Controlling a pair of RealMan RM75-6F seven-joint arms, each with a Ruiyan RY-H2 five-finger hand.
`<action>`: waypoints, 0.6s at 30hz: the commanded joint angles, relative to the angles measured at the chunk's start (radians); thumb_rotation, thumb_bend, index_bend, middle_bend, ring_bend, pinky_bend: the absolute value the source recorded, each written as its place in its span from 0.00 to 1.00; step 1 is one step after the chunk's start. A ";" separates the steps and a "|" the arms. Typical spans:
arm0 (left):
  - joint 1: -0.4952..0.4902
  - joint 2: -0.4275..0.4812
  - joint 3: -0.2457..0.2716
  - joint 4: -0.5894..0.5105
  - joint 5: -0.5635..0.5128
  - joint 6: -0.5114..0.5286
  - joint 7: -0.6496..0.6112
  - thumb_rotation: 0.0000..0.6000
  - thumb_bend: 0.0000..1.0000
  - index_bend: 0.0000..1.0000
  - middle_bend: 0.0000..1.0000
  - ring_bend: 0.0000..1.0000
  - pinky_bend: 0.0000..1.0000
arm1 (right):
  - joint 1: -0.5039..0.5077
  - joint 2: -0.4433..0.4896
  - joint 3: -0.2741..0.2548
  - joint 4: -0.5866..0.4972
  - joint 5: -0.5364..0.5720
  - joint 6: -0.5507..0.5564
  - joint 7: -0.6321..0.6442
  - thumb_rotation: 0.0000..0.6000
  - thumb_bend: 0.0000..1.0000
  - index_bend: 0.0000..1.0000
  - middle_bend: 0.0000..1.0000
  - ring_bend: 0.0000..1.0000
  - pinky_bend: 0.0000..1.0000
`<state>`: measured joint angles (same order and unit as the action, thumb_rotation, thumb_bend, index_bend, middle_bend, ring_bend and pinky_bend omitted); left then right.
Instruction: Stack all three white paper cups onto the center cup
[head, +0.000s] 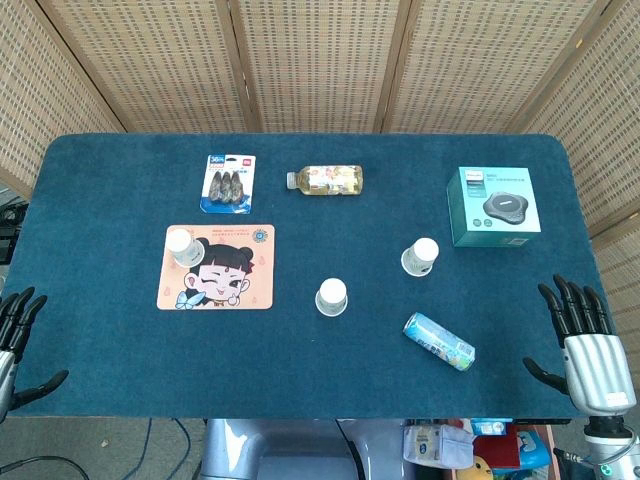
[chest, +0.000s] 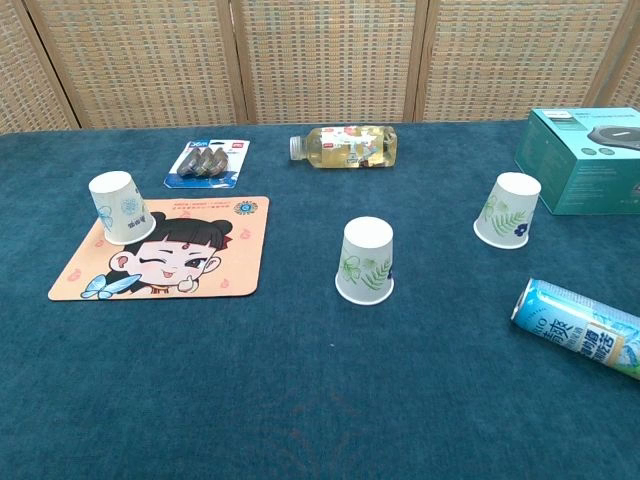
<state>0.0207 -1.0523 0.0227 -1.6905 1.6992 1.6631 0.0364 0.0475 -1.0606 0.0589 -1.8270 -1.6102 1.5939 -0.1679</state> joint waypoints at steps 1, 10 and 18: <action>0.000 0.001 0.001 -0.001 0.000 0.000 -0.001 1.00 0.11 0.00 0.00 0.00 0.00 | 0.000 0.001 -0.002 -0.003 -0.001 -0.003 -0.004 1.00 0.00 0.00 0.00 0.00 0.00; -0.012 0.005 -0.007 0.000 -0.016 -0.021 -0.018 1.00 0.11 0.00 0.00 0.00 0.00 | 0.012 -0.001 -0.001 -0.021 -0.007 -0.025 0.023 1.00 0.00 0.00 0.00 0.00 0.00; -0.033 -0.010 -0.027 -0.001 -0.044 -0.049 0.012 1.00 0.11 0.00 0.00 0.00 0.00 | 0.234 -0.017 0.088 0.020 0.041 -0.315 0.123 1.00 0.00 0.00 0.00 0.00 0.00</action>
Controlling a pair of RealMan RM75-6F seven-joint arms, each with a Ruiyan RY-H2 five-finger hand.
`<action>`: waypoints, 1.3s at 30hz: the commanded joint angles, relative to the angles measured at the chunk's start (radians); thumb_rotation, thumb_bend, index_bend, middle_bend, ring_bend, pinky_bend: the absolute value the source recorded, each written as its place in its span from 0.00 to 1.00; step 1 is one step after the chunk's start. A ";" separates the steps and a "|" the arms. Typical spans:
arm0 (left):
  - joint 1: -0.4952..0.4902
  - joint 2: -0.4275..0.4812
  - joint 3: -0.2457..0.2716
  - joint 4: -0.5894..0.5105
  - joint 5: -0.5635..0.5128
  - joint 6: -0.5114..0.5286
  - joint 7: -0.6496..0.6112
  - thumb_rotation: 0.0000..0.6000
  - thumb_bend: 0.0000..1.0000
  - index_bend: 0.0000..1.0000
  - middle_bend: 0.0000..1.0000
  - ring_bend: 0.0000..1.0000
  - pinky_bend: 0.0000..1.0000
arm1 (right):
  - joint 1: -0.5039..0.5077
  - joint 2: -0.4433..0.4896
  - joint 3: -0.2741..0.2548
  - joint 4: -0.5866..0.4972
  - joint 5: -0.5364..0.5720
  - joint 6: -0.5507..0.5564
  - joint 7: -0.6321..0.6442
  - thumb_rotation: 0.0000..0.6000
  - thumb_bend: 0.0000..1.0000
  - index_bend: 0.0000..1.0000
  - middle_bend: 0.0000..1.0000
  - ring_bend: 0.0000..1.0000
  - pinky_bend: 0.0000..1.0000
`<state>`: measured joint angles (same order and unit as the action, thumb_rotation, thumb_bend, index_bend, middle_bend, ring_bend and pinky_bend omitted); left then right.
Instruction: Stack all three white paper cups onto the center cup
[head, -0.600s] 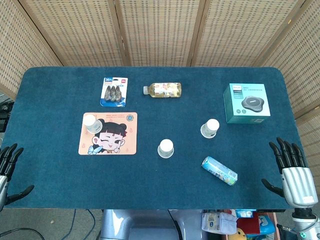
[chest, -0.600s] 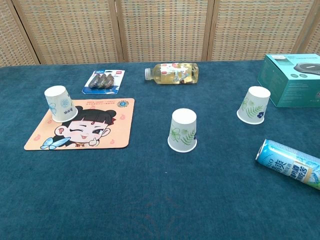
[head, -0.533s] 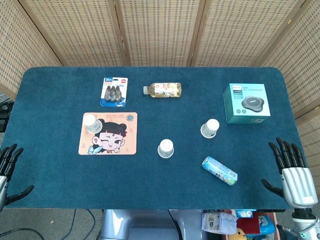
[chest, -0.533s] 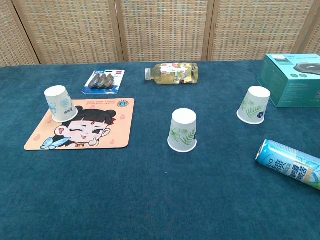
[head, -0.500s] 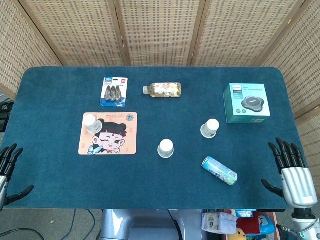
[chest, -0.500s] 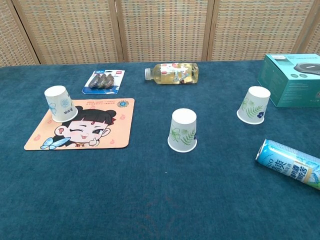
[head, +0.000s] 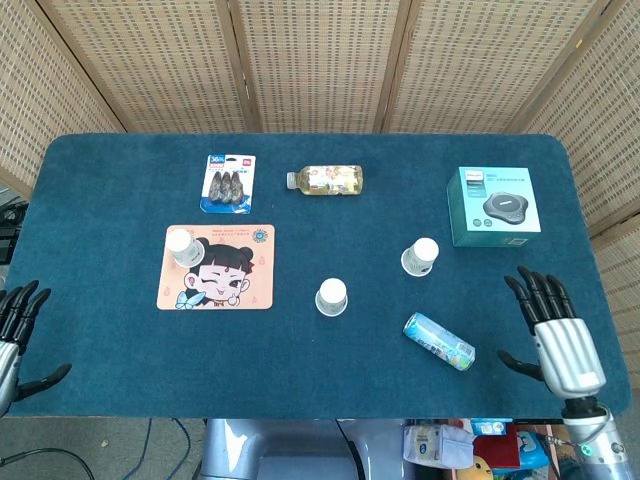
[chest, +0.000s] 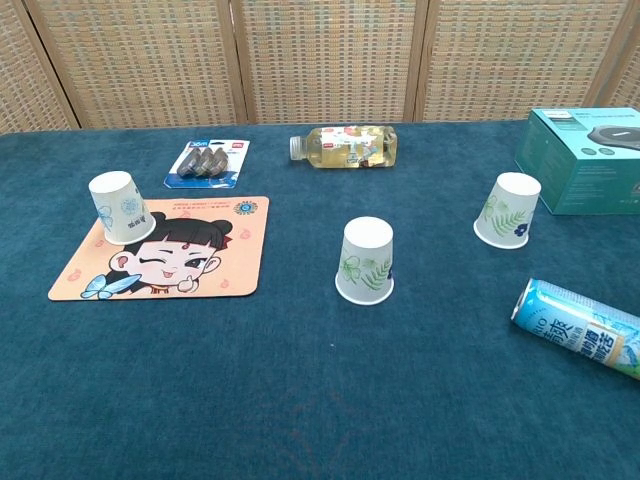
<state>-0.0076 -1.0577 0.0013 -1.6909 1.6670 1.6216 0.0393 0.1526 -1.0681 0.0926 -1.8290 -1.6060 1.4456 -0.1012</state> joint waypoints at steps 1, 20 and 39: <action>-0.006 -0.007 -0.010 0.000 -0.017 -0.009 0.013 1.00 0.11 0.00 0.00 0.00 0.00 | 0.160 -0.015 0.066 0.027 0.052 -0.211 0.076 1.00 0.00 0.00 0.00 0.00 0.00; -0.048 -0.024 -0.057 0.006 -0.139 -0.094 0.032 1.00 0.11 0.00 0.00 0.00 0.00 | 0.535 -0.361 0.191 0.511 0.418 -0.649 0.012 1.00 0.14 0.16 0.16 0.01 0.15; -0.065 -0.025 -0.064 0.004 -0.177 -0.126 0.043 1.00 0.11 0.00 0.00 0.00 0.00 | 0.592 -0.504 0.145 0.794 0.477 -0.685 -0.035 1.00 0.37 0.40 0.38 0.25 0.49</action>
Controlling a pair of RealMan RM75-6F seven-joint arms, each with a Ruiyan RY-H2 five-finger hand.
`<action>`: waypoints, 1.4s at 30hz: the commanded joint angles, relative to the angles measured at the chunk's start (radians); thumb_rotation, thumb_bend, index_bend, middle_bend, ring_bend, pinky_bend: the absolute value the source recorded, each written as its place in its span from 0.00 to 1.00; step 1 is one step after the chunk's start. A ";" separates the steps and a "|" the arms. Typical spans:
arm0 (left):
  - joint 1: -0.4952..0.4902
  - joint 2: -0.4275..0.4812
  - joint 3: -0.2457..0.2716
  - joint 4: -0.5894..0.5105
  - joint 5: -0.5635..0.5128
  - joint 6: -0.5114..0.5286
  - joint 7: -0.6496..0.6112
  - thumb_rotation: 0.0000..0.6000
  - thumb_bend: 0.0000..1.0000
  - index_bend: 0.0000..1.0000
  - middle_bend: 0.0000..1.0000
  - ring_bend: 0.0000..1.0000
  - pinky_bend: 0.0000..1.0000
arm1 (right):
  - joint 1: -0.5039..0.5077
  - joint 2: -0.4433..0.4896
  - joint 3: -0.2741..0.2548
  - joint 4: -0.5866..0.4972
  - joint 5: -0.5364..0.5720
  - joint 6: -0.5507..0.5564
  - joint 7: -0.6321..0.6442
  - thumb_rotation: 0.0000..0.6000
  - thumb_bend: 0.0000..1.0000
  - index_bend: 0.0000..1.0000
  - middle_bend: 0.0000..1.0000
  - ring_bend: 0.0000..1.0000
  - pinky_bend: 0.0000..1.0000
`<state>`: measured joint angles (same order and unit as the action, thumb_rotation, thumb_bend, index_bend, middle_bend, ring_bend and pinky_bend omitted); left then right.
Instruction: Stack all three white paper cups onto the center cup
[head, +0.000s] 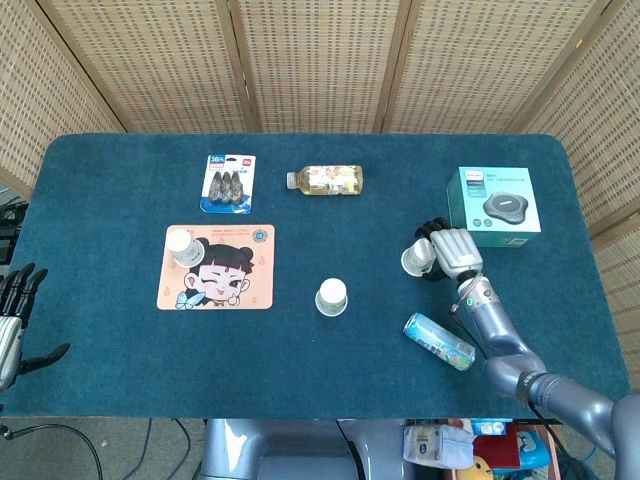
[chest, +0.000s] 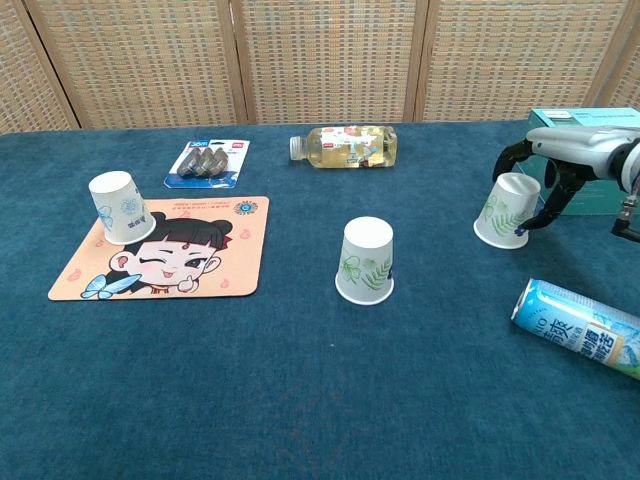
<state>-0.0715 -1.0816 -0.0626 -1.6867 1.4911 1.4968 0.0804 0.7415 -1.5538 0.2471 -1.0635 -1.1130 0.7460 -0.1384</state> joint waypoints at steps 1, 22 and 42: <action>-0.001 -0.001 0.000 -0.002 -0.002 -0.001 0.003 1.00 0.11 0.00 0.00 0.00 0.00 | 0.003 -0.025 -0.011 0.041 -0.025 0.024 0.013 1.00 0.39 0.42 0.41 0.27 0.52; -0.011 0.000 0.007 -0.008 -0.005 -0.016 0.011 1.00 0.11 0.00 0.00 0.00 0.00 | -0.014 0.194 0.042 -0.385 -0.200 0.185 0.181 1.00 0.50 0.47 0.46 0.32 0.54; -0.007 0.014 0.014 -0.003 0.006 -0.006 -0.030 1.00 0.11 0.00 0.00 0.00 0.00 | 0.145 0.138 0.038 -0.666 -0.136 0.158 -0.247 1.00 0.50 0.47 0.46 0.32 0.54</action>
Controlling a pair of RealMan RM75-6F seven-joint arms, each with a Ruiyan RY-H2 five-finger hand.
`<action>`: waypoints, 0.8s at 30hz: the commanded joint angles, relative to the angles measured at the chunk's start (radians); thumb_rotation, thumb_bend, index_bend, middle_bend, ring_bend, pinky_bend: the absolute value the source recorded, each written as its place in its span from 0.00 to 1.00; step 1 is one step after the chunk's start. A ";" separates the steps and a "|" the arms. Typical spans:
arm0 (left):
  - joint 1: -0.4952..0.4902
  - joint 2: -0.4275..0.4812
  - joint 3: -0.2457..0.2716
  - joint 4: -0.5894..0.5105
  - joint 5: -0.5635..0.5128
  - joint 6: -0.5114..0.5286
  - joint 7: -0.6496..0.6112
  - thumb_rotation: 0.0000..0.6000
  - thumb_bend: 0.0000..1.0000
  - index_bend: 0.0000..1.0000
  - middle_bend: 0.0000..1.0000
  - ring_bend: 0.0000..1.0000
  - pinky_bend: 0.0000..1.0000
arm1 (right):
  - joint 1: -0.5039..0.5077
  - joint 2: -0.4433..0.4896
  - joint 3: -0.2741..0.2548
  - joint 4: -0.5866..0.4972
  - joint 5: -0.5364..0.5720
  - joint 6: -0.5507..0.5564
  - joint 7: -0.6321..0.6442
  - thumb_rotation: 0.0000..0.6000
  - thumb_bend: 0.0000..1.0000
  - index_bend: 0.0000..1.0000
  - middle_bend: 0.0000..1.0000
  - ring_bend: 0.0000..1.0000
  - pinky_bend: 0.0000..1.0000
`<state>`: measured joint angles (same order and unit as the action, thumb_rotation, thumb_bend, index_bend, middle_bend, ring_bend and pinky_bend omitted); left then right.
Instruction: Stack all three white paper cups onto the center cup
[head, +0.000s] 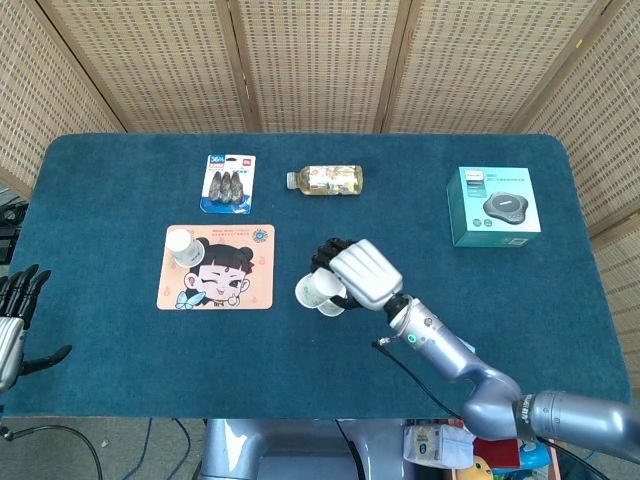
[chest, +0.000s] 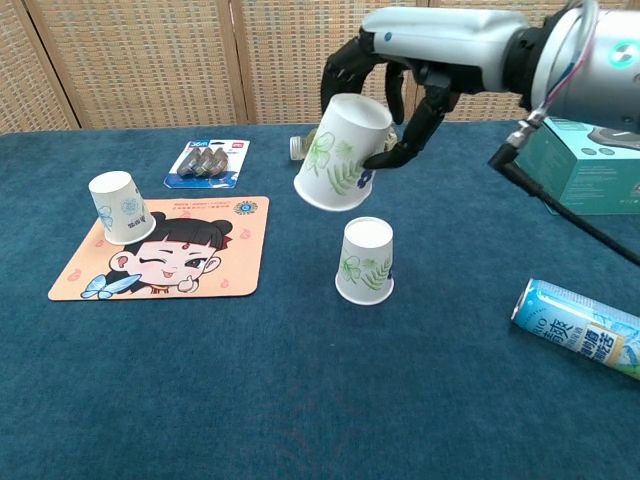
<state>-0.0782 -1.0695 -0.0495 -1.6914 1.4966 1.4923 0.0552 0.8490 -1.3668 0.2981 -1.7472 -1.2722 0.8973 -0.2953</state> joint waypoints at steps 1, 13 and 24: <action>0.000 0.003 0.001 0.002 0.001 -0.001 -0.007 1.00 0.11 0.00 0.00 0.00 0.00 | 0.042 -0.058 -0.017 0.025 0.027 0.009 -0.110 1.00 0.50 0.47 0.46 0.32 0.54; -0.002 0.009 0.004 0.002 0.005 -0.004 -0.022 1.00 0.11 0.00 0.00 0.00 0.00 | 0.056 -0.086 -0.056 0.074 0.127 0.006 -0.211 1.00 0.50 0.47 0.45 0.32 0.54; -0.005 0.010 0.005 0.001 0.002 -0.008 -0.024 1.00 0.11 0.00 0.00 0.00 0.00 | 0.062 -0.081 -0.079 0.082 0.169 0.011 -0.240 1.00 0.50 0.47 0.45 0.32 0.54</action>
<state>-0.0827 -1.0596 -0.0448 -1.6903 1.4989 1.4847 0.0311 0.9109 -1.4475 0.2202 -1.6653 -1.1043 0.9068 -0.5358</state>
